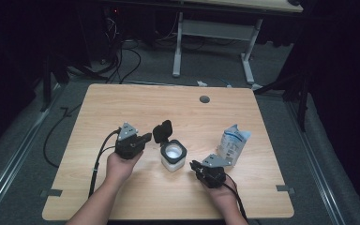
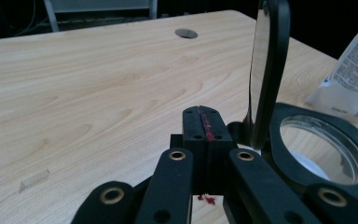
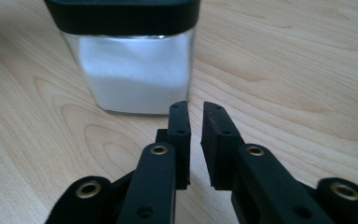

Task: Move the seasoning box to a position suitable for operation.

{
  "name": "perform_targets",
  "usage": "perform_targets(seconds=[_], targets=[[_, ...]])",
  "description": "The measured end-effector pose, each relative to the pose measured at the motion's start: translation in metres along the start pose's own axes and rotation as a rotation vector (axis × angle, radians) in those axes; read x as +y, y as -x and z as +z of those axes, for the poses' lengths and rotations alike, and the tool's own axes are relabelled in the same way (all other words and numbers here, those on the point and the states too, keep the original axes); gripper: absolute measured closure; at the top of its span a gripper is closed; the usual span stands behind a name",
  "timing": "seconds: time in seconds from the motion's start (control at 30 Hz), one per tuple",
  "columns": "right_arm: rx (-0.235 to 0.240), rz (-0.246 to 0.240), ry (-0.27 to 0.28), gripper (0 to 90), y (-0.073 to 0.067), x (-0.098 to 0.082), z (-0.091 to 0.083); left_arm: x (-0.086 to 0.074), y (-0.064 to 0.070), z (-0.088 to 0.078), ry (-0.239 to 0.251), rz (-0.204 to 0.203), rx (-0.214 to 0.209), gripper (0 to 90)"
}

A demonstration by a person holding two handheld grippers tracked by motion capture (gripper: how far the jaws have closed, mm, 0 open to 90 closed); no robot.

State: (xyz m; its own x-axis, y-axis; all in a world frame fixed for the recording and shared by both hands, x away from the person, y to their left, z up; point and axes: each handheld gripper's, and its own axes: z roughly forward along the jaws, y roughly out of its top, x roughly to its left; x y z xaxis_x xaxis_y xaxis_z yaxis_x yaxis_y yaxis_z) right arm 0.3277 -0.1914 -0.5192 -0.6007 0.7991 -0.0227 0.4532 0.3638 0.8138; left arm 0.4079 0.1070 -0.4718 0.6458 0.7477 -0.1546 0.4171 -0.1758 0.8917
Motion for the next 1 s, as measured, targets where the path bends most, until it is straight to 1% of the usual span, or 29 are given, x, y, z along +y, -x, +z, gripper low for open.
perform_targets(seconds=[0.07, 0.17, 0.2, 0.27, 0.33, 0.6, 0.7, 0.77, 0.83, 1.0], targets=[[0.001, -0.012, 0.015, 89.8, -0.003, 0.002, -0.001, 0.002, 0.000, 0.000, -0.002, 0.003, 0.002, 89.9], [0.009, -0.016, 0.028, 89.9, -0.006, 0.005, -0.003, 0.006, 0.002, 0.001, 0.001, 0.006, -0.003, 89.9], [0.015, -0.015, 0.035, 89.9, -0.007, 0.006, -0.003, 0.009, 0.003, 0.001, 0.012, 0.007, -0.009, 89.9], [0.015, -0.017, 0.043, 89.9, -0.008, 0.007, -0.003, 0.010, 0.004, 0.001, 0.017, 0.011, -0.011, 89.9], [0.020, -0.018, 0.044, 89.9, -0.008, 0.007, -0.003, 0.012, 0.006, 0.000, 0.031, 0.005, -0.018, 89.9], [0.033, -0.025, 0.057, 90.0, -0.012, 0.010, -0.002, 0.013, 0.008, 0.000, 0.035, 0.001, -0.019, 89.9], [0.035, -0.040, 0.052, 90.0, -0.014, 0.012, 0.000, 0.012, 0.008, 0.001, 0.037, -0.005, -0.022, 89.9], [0.029, -0.039, 0.052, 90.0, -0.016, 0.013, 0.001, 0.012, 0.009, 0.002, 0.037, -0.003, -0.025, 89.9], [0.019, -0.050, 0.048, 90.0, -0.017, 0.014, 0.003, 0.012, 0.009, 0.002, 0.038, -0.003, -0.026, 89.9], [0.016, -0.051, 0.053, 89.9, -0.018, 0.015, 0.004, 0.012, 0.014, 0.001, 0.042, 0.009, -0.033, 89.9]])
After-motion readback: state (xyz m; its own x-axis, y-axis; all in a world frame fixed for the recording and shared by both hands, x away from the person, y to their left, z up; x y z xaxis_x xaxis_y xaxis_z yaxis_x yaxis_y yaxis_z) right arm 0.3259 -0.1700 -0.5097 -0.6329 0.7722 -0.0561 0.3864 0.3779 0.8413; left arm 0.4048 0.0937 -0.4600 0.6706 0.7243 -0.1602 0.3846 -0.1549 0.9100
